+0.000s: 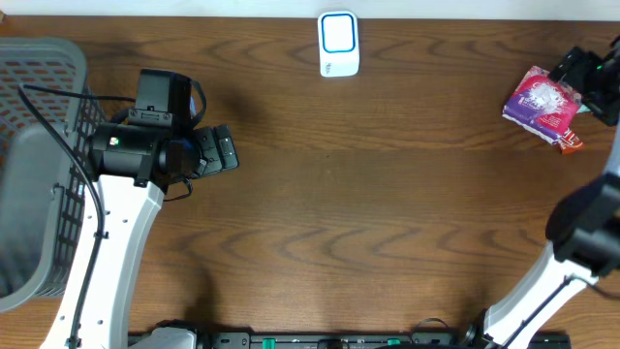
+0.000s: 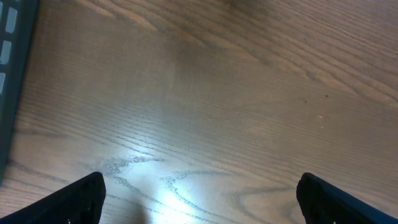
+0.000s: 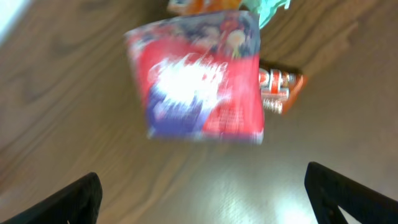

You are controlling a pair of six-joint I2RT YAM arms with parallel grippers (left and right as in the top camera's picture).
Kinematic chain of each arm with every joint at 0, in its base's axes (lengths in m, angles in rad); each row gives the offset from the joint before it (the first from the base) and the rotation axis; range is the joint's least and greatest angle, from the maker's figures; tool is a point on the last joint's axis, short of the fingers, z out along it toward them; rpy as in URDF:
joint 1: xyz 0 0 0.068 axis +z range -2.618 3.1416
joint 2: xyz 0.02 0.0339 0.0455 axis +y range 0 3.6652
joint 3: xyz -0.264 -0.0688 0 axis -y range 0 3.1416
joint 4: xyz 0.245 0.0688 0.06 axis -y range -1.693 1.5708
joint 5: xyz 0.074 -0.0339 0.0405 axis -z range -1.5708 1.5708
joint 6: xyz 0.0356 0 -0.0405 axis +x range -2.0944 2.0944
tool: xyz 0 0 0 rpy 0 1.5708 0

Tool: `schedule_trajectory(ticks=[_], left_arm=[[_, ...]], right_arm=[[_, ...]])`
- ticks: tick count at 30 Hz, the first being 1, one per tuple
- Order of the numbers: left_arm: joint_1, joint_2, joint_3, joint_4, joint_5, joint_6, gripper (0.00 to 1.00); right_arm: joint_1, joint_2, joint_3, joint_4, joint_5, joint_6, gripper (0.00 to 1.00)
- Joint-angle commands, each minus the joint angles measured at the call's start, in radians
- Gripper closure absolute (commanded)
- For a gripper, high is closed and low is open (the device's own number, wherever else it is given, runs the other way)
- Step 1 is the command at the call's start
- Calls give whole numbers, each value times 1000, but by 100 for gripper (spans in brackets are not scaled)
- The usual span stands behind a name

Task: Scan the item barcode
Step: 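Carry the purple package to the right edge and release it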

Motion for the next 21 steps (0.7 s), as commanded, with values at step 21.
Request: schedule_trajectory(ticks=[21], left_arm=[[3,2,6,-3,-9,2,2]], right_arm=[[339,-816,-597,-186,-150,-85,1]])
